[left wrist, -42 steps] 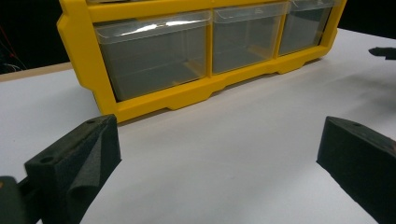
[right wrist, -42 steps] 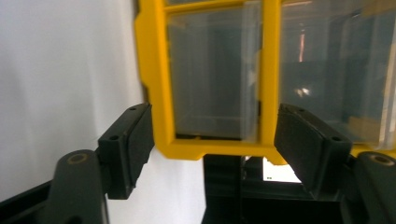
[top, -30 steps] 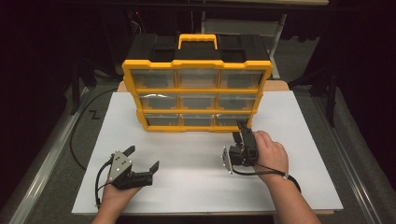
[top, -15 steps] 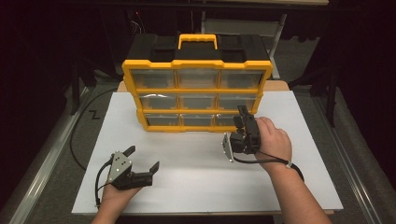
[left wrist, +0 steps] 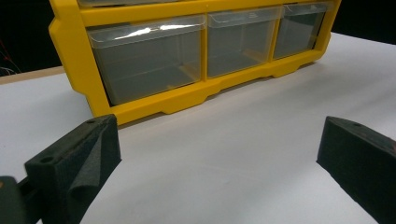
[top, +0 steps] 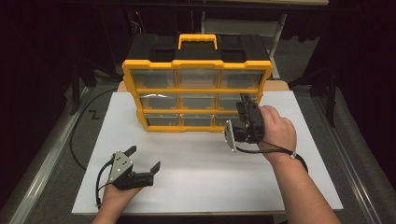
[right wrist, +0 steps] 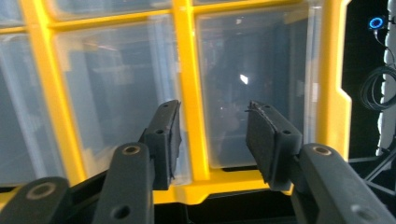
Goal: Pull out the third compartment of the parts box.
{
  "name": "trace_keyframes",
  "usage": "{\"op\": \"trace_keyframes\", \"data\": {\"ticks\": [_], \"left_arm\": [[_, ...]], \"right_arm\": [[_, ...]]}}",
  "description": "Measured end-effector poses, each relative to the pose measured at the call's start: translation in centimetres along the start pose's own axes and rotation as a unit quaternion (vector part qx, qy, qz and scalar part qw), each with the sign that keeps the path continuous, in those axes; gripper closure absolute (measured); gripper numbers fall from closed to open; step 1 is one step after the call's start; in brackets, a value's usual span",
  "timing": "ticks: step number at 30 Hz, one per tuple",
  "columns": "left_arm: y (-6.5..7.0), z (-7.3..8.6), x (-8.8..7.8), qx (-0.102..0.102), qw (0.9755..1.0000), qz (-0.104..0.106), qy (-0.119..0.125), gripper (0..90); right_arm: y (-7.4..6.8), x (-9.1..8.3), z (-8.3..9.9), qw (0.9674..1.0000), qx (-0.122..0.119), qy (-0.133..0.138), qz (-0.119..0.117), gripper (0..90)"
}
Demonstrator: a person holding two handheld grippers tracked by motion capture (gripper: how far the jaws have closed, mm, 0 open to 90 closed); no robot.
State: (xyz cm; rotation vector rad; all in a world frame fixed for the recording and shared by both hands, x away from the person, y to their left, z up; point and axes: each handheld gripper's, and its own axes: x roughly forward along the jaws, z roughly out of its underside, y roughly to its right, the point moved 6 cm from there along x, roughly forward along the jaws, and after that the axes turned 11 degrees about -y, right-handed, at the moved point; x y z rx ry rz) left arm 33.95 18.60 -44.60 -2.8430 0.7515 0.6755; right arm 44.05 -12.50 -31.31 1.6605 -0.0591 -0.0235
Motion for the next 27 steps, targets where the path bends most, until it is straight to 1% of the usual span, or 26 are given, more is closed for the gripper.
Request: {"op": "trace_keyframes", "data": {"ticks": [1, 3, 4, 5, 6, 8, 9, 10, 12, 13, 14, 15, 17, 22, 23, 27], "left_arm": [[0.0, 0.0, 0.0, 0.0, 1.0, 0.0, 0.0, 0.5], [0.0, 0.0, 0.0, -0.001, 1.0, 0.0, 0.0, 0.5], [0.0, 0.0, 0.0, -0.001, 1.0, 0.0, 0.0, 0.5], [0.0, 0.0, 0.0, 0.0, 1.0, 0.0, 0.0, 0.5], [0.0, 0.0, 0.0, -0.001, 1.0, 0.001, 0.0, 0.4], [0.0, 0.0, 0.0, 0.0, 1.0, 0.0, 0.001, 0.5], [0.0, 0.0, 0.0, 0.0, 1.0, 0.0, 0.001, 0.5], [0.0, 0.0, 0.0, 0.0, 1.0, 0.0, 0.002, 0.5], [0.0, 0.0, 0.0, 0.0, 1.0, 0.001, 0.002, 0.5], [0.0, 0.0, 0.0, 0.0, 1.0, 0.001, 0.001, 0.5], [0.0, 0.0, 0.0, 0.0, 1.0, 0.001, 0.001, 0.5], [0.0, 0.0, 0.0, -0.001, 1.0, 0.001, 0.001, 0.5], [0.0, 0.0, 0.1, -0.001, 1.0, 0.001, 0.002, 0.5], [0.0, 0.0, 0.1, -0.001, 1.0, 0.001, 0.001, 0.5], [0.0, 0.0, 0.1, -0.001, 1.0, 0.001, 0.002, 0.5], [0.0, 0.0, 0.1, -0.001, 1.0, 0.001, 0.002, 0.5]], "right_arm": [[0.5, 0.1, 0.0, 1.0, 0.003, -0.003, 0.004, 59.1], [0.7, 0.1, 0.0, 1.0, 0.004, -0.003, 0.005, 59.7], [1.1, 0.2, -0.1, 1.0, 0.002, -0.003, 0.009, 60.3], [1.3, 0.3, -0.1, 0.9999, 0.005, -0.003, 0.011, 60.6], [1.9, 0.4, -0.2, 0.9999, 0.005, -0.005, 0.015, 62.4], [2.4, 0.6, -0.4, 0.9998, 0.006, -0.003, 0.018, 63.4], [2.4, 0.6, -0.4, 0.9998, 0.006, -0.003, 0.018, 63.4], [3.0, 0.8, -0.5, 0.9997, 0.003, -0.004, 0.023, 64.6], [3.2, 0.8, -0.5, 0.9997, 0.003, -0.005, 0.025, 65.3], [3.6, 1.0, -0.6, 0.9996, 0.002, -0.005, 0.028, 66.0], [3.8, 1.0, -0.6, 0.9995, 0.005, -0.006, 0.029, 66.5], [4.3, 1.1, -0.8, 0.9993, 0.007, -0.003, 0.036, 68.3], [4.7, 1.2, -0.8, 0.9991, 0.009, -0.002, 0.042, 71.3], [5.4, 1.6, -0.9, 0.9989, 0.005, -0.006, 0.047, 73.4], [5.4, 1.8, -0.9, 0.9988, 0.006, -0.007, 0.047, 74.0], [5.5, 2.2, -1.0, 0.9988, -0.002, -0.011, 0.048, 75.1]]}}
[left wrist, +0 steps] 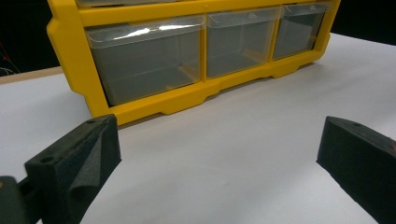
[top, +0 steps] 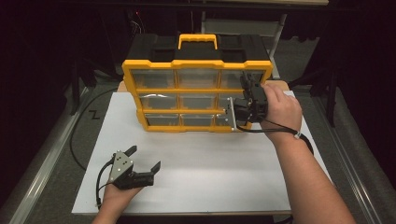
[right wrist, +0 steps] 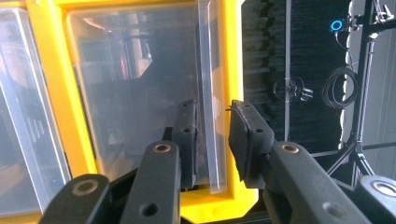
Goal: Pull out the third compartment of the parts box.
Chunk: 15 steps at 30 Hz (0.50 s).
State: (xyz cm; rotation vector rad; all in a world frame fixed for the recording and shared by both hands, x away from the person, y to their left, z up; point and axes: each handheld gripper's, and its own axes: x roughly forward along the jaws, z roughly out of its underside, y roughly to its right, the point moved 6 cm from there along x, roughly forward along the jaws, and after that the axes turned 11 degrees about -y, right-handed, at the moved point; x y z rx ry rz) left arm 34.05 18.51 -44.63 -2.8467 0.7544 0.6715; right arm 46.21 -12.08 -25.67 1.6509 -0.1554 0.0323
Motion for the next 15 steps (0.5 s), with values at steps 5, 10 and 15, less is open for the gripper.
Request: {"op": "trace_keyframes", "data": {"ticks": [5, 10, 15], "left_arm": [[0.0, 0.0, -0.02, -0.001, 1.0, 0.0, 0.0, 0.5], [-0.02, -0.01, 0.01, 0.0, 1.0, 0.001, 0.0, 0.5], [0.0, -0.02, 0.0, 0.0, 1.0, 0.001, 0.001, 0.5]], "right_arm": [[-0.12, 0.51, -0.21, 1.0, -0.009, -0.003, 0.001, 77.0], [-0.15, 0.78, -0.41, 0.9998, -0.016, -0.007, 0.007, 79.7], [-0.06, 0.79, -0.52, 0.9998, -0.014, -0.007, 0.01, 82.9]]}}
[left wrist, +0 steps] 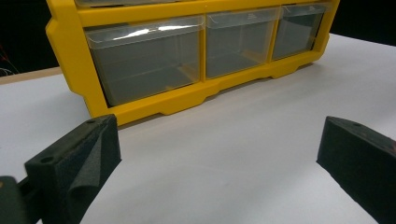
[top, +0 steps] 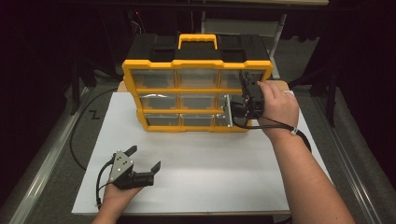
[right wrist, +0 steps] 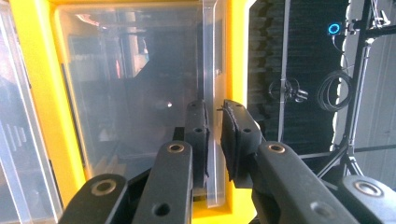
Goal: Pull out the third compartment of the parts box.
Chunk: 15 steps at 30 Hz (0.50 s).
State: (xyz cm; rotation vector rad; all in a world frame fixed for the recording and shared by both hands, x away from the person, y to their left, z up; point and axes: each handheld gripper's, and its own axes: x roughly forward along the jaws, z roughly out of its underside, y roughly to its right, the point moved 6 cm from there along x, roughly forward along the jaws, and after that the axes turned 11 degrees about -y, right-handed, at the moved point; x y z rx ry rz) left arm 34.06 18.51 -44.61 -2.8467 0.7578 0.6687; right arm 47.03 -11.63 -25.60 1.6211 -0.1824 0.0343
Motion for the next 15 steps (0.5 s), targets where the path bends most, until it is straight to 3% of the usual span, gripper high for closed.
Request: {"op": "trace_keyframes", "data": {"ticks": [15], "left_arm": [[0.0, 0.0, 0.0, 0.001, 1.0, 0.0, 0.0, 0.5]], "right_arm": [[0.3, -1.7, 0.3, 0.9999, -0.004, 0.01, 0.001, 83.8]]}}
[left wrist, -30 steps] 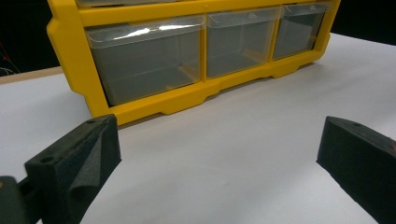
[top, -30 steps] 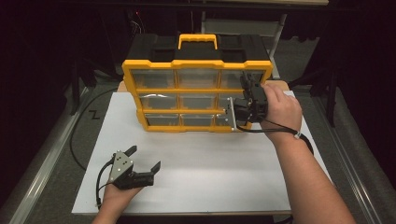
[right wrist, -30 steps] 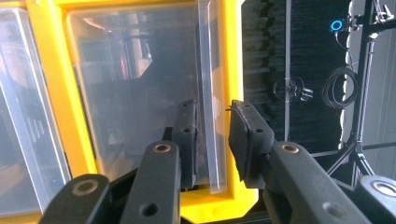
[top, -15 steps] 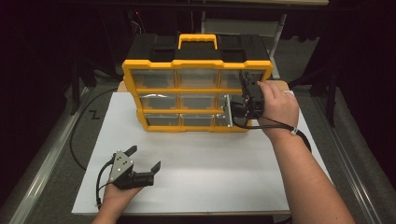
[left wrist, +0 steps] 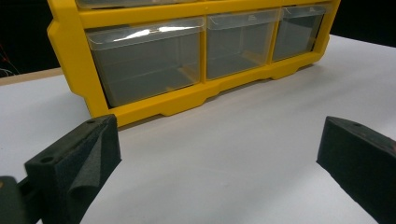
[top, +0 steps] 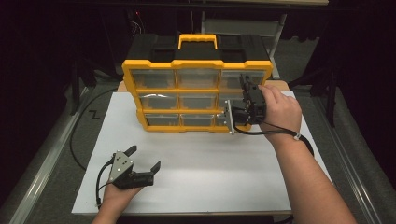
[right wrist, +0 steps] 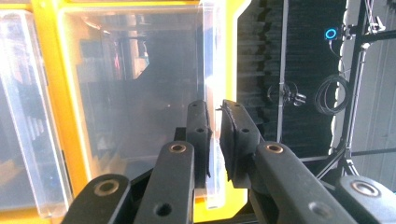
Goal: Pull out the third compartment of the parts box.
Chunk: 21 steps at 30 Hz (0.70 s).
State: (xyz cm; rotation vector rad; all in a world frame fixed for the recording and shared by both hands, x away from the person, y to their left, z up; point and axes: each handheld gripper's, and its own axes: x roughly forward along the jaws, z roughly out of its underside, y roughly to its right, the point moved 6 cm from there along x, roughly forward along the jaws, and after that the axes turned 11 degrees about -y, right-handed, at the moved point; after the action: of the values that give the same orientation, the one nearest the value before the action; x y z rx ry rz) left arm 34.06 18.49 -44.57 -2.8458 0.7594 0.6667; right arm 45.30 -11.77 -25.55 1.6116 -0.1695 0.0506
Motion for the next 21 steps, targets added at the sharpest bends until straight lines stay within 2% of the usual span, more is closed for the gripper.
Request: {"op": "trace_keyframes", "data": {"ticks": [12, 21], "left_arm": [[0.0, 0.0, 0.0, 0.0, 1.0, 0.0, 0.0, 0.5], [0.0, 0.0, -0.1, 0.0, 1.0, 0.001, 0.001, 0.5]], "right_arm": [[0.1, -1.5, 0.2, 1.0, -0.001, 0.005, 0.003, 83.7], [0.1, -1.8, 0.3, 1.0, 0.002, 0.007, 0.0, 82.4]]}}
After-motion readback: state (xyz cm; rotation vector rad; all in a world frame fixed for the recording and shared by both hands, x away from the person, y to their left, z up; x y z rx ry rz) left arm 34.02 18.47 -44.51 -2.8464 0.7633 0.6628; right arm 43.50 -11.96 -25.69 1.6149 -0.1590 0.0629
